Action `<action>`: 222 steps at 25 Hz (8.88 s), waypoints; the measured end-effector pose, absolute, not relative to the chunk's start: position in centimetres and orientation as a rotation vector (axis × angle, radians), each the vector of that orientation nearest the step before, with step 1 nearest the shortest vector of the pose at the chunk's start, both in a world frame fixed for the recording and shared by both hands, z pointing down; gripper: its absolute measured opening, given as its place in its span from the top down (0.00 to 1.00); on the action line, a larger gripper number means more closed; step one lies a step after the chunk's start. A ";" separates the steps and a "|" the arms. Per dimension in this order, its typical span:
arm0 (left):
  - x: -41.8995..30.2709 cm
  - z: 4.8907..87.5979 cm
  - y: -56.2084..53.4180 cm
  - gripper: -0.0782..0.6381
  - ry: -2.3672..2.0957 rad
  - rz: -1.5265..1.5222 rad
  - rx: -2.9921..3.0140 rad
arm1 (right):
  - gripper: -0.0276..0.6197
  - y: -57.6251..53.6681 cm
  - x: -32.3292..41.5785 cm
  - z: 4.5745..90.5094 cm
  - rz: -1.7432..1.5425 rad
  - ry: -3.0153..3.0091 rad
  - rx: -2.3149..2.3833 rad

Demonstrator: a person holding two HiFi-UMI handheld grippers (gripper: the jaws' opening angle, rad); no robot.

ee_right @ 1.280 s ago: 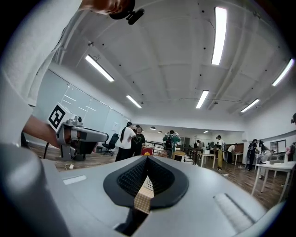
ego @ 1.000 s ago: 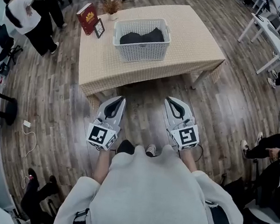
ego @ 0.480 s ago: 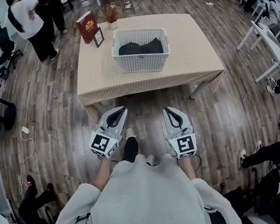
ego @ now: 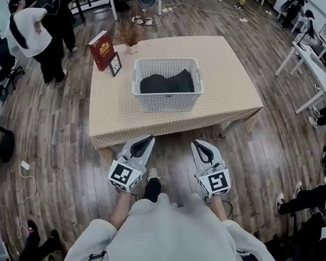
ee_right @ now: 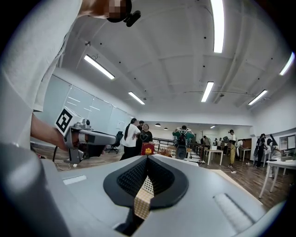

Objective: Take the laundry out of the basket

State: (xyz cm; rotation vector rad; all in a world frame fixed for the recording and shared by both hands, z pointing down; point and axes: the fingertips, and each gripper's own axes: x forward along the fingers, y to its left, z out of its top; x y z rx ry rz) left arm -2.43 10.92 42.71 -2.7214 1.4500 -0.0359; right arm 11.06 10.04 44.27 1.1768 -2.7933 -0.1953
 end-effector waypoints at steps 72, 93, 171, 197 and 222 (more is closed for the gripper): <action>-16.0 44.6 -31.1 0.88 1.665 -0.144 -2.737 | 0.96 -29.8 -3.1 54.3 -0.710 -2.137 0.472; -18.0 44.4 -30.5 0.88 1.738 -0.062 -2.717 | 0.03 -27.5 -3.9 72.8 -0.334 -1.715 -0.125; -15.5 37.0 -27.3 0.88 1.537 0.133 -2.667 | 0.72 -31.2 -2.1 45.4 -0.182 -2.560 1.069; -14.7 37.2 -12.6 0.88 1.431 0.152 -2.720 | 0.72 -14.7 -0.5 38.9 0.081 -2.898 1.279; -2.3 39.4 7.4 0.88 1.443 0.008 -2.742 | 0.72 6.1 10.6 42.2 0.164 -2.897 1.221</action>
